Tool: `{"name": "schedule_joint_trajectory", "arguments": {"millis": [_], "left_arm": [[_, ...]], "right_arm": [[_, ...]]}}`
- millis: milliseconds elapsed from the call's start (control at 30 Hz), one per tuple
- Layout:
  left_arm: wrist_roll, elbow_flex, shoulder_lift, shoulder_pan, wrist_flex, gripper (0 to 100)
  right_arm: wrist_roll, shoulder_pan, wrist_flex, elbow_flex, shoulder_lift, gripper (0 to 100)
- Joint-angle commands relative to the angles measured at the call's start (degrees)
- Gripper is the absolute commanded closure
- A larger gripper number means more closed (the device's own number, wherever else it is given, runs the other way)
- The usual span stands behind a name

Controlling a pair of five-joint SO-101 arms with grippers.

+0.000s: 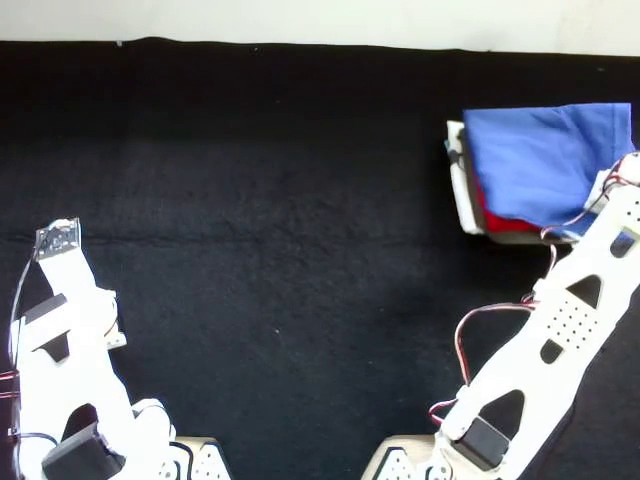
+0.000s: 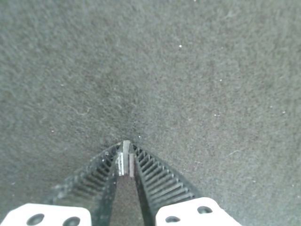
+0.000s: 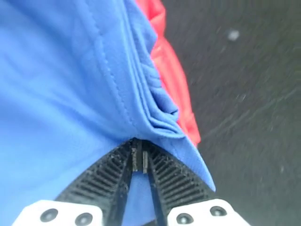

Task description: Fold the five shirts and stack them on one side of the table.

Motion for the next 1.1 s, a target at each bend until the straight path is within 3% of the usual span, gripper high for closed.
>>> {"name": "schedule_joint_trajectory", "arguments": {"millis": [0, 167, 500, 700, 767, 900, 1067], "left_arm": [[0.35, 0.13, 0.31, -0.13, -0.88, 99], [0.35, 0.13, 0.31, -0.13, -0.88, 99], [0.35, 0.13, 0.31, -0.13, -0.88, 99], [0.35, -1.19, 0.04, -0.13, -0.44, 99], [0.35, -3.82, -1.01, -0.22, 3.43, 99], [0.35, -13.58, -9.45, -0.13, 19.43, 99], [0.35, -21.67, -25.89, -0.04, 31.12, 99]], "right_arm": [[4.66, 1.27, -5.76, -6.37, -0.31, 99.1], [6.33, 0.4, -3.56, -6.29, -4.62, 99.1], [6.24, -8.22, 12.88, -6.11, -23.69, 99.1], [0.18, -9.71, 12.88, -6.02, -33.19, 99.1], [0.18, -9.98, 12.88, -5.93, -36.44, 99.1], [0.18, -9.71, 12.97, -3.47, -43.65, 99.1], [0.0, -10.86, 12.97, 18.95, -59.91, 99.1]]}}
